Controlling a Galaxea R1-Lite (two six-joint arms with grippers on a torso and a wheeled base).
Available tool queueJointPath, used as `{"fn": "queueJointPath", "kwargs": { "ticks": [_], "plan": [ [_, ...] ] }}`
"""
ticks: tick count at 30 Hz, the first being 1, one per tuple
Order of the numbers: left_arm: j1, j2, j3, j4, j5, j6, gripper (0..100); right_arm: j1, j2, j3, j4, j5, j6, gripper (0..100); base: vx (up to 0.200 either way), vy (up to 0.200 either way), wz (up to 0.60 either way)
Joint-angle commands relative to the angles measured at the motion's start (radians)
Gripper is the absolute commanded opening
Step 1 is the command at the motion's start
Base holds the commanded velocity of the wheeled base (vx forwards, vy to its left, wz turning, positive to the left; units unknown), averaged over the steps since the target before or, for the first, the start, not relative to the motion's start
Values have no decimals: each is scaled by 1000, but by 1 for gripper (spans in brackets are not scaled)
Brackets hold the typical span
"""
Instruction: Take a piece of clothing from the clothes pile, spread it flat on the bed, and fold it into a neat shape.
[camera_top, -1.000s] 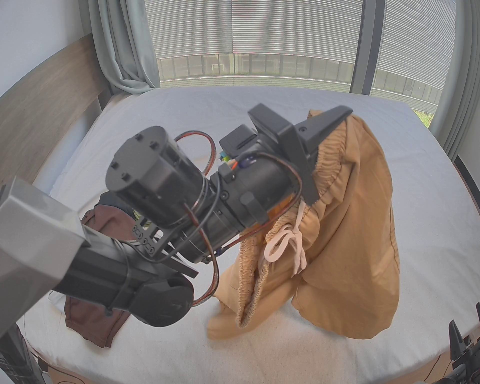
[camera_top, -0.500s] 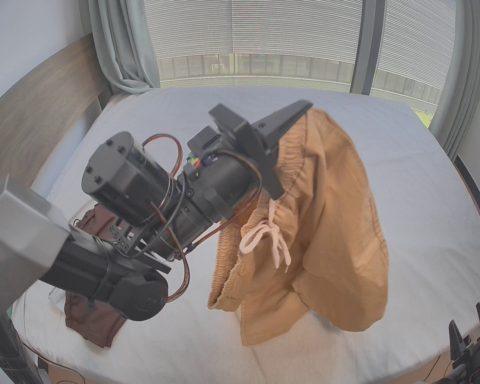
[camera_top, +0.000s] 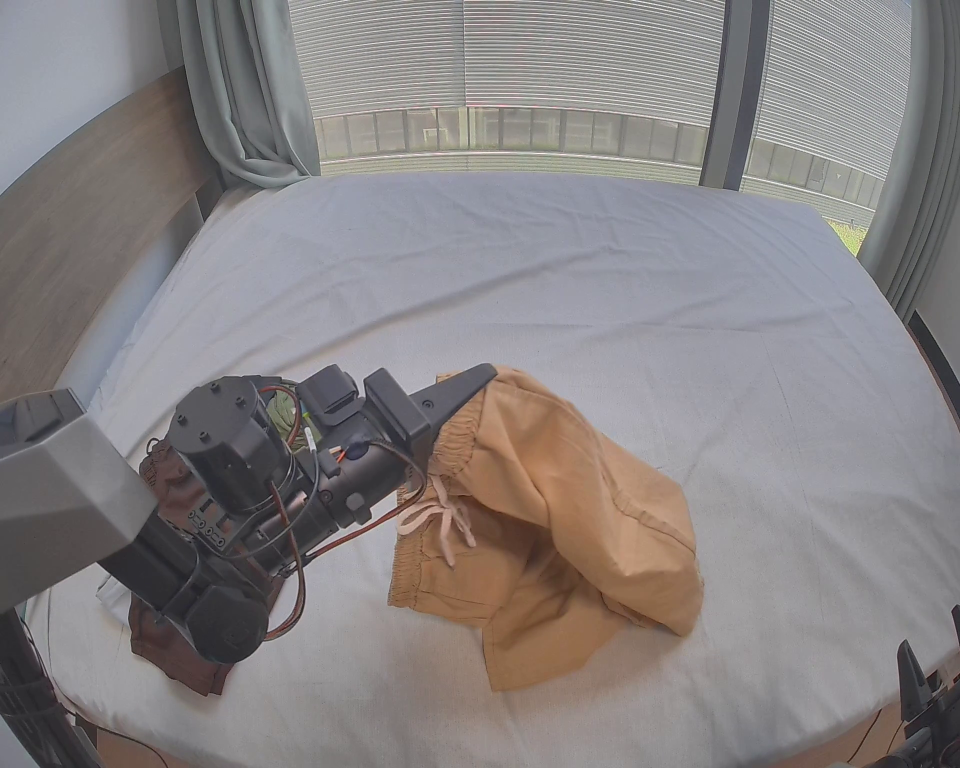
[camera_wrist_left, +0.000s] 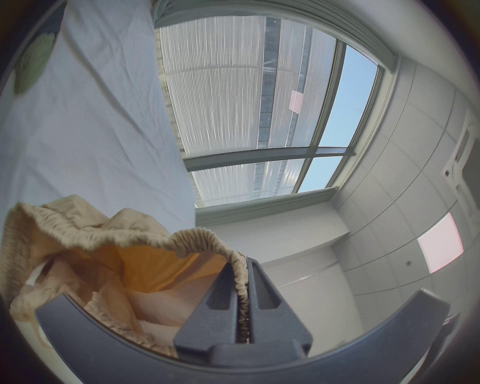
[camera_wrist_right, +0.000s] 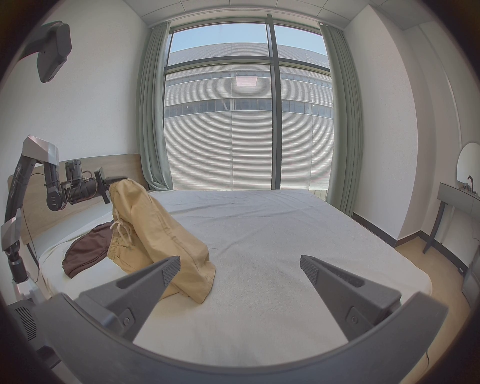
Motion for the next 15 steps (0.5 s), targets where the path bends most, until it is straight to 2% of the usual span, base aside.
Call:
{"fn": "queueJointPath", "kwargs": {
  "ticks": [1,6,15],
  "plan": [
    [53,11,73,0,-1,52,0,0,-16,16,0,0,0,100,0,0,0],
    [109,14,128,0,-2,116,0,-2,-16,16,0,0,0,100,0,0,0],
    [208,21,188,0,-2,153,0,0,-16,16,0,0,2,100,0,0,0]
  ]
}}
